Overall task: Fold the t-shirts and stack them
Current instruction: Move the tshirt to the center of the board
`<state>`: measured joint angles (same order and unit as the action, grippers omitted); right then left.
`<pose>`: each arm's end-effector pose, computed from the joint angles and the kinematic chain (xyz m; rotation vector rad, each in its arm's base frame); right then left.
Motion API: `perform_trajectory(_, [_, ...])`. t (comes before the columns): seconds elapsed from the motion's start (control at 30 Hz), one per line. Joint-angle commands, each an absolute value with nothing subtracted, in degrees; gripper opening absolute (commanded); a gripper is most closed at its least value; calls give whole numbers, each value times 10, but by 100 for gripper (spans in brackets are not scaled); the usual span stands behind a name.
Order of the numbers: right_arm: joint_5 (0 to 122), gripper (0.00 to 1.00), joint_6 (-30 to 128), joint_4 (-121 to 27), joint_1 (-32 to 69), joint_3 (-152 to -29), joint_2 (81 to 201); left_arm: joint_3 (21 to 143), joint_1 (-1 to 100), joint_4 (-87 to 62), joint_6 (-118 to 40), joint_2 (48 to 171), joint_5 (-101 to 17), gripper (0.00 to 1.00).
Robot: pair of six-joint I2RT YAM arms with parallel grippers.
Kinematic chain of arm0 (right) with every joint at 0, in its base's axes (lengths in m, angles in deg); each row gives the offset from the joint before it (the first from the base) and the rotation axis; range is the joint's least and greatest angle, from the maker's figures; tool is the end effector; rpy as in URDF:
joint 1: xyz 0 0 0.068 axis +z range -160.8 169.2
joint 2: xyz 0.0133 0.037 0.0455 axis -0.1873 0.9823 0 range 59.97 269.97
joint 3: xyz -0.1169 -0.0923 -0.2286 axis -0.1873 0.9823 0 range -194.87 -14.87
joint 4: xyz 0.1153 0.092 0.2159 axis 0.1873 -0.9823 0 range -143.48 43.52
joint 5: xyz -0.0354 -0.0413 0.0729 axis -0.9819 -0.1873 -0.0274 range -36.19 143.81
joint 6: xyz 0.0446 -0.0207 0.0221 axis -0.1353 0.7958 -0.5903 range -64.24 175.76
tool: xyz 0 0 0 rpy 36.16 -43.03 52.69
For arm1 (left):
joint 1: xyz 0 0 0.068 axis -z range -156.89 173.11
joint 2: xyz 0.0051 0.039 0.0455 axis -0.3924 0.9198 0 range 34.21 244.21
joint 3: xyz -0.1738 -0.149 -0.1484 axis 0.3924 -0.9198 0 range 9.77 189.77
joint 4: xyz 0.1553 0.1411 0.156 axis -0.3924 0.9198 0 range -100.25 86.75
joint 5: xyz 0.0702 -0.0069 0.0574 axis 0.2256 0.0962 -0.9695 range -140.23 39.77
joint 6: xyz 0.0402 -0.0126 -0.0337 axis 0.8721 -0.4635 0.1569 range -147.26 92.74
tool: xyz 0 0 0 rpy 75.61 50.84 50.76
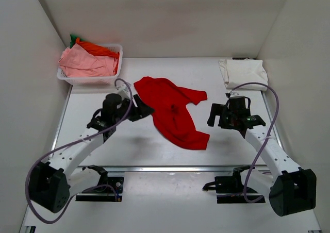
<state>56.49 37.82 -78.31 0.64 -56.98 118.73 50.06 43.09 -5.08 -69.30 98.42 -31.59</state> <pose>0.2031 0.0427 0.2444 0.1168 2.4338 0.2892 0.2288 -0.0954 0.2543 -0.2120 2.1962 -0.9741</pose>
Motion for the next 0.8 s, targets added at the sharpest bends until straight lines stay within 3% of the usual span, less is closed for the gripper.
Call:
perform_trajectory(0.0, [582,95,363,-735,21,-561,1217,460,519,-116,-768,978,-325,62])
perform_trajectory(0.13, [571,83,358,-728,31,-554,1246,500,577,-123,-771,1056,-333,60])
perform_trajectory(0.47, [594,89,349,-708,77,-512,1313,473,561,-133,-784,1076,-318,55])
perform_trajectory(0.53, [605,83,348,-702,89,-502,1328,461,543,-135,-787,1058,-318,54])
perform_trajectory(0.6, [622,71,347,-700,93,-502,1343,453,526,-129,-784,1046,-316,54])
perform_trajectory(0.63, [626,51,341,-699,96,-506,1348,449,517,-126,-779,1037,-311,54])
perform_trajectory(0.67, [633,7,346,-705,96,-512,1353,448,506,-120,-775,1036,-317,53])
perform_trajectory(0.7, [631,0,345,-720,96,-526,1351,447,498,-111,-767,1027,-314,53])
perform_trajectory(0.77, [613,1,345,-742,113,-551,1318,449,480,-102,-753,1015,-315,53])
